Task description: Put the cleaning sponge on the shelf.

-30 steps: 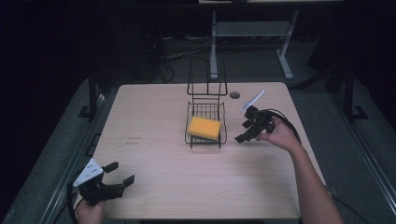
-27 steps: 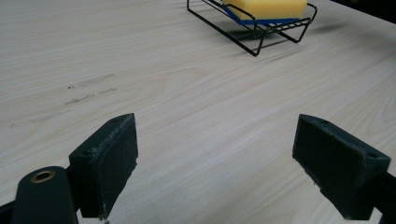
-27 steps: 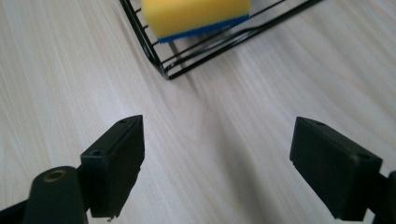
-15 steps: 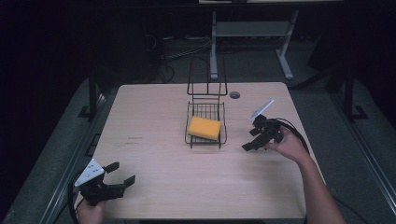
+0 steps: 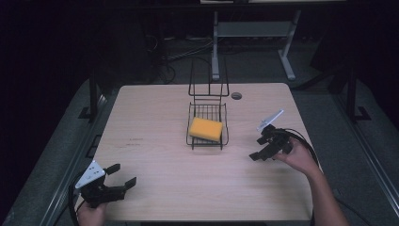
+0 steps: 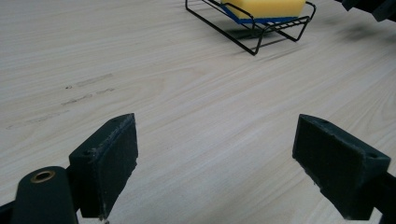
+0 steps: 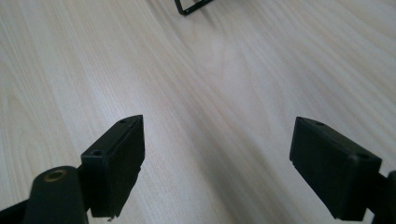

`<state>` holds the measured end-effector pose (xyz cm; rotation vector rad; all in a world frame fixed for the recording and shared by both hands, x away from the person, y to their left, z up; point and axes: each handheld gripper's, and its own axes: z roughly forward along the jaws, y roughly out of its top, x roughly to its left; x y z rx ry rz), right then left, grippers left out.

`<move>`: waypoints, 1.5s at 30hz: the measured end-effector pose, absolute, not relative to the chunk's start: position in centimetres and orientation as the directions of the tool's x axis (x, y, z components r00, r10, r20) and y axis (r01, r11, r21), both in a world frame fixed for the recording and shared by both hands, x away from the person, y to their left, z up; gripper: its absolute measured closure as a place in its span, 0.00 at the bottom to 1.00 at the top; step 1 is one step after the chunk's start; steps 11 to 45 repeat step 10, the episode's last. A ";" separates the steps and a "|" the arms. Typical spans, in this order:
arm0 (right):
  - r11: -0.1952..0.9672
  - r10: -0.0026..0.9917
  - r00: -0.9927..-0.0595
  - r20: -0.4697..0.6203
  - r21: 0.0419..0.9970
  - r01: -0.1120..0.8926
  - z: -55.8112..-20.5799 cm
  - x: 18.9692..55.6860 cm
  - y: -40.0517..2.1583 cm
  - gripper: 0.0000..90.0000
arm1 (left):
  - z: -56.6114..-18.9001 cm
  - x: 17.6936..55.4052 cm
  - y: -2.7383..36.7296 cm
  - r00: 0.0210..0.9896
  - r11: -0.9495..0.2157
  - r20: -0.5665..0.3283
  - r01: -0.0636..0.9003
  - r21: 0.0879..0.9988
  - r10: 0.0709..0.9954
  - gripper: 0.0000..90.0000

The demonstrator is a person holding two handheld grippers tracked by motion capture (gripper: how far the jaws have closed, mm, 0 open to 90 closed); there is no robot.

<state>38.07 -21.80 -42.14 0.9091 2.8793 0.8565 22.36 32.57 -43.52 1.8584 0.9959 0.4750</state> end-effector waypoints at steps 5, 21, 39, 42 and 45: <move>0.678 0.537 -0.829 0.158 0.503 0.535 -42.2 37.3 -22.1 0.20 | -43.4 22.2 32.6 0.593 -0.223 -0.087 0.430 0.875 0.801 0.15; 0.680 0.537 -0.831 0.147 0.507 0.529 -42.2 36.2 -22.3 0.20 | -43.4 22.3 32.3 0.599 -0.233 -0.082 0.429 0.873 0.797 0.15; 0.680 0.537 -0.831 0.147 0.507 0.529 -42.2 36.2 -22.3 0.20 | -43.4 22.3 32.3 0.599 -0.233 -0.082 0.429 0.873 0.797 0.15; 0.680 0.537 -0.831 0.147 0.507 0.529 -42.2 36.2 -22.3 0.20 | -43.4 22.3 32.3 0.599 -0.233 -0.082 0.429 0.873 0.797 0.15; 0.680 0.537 -0.831 0.147 0.507 0.529 -42.2 36.2 -22.3 0.20 | -43.4 22.3 32.3 0.599 -0.233 -0.082 0.429 0.873 0.797 0.15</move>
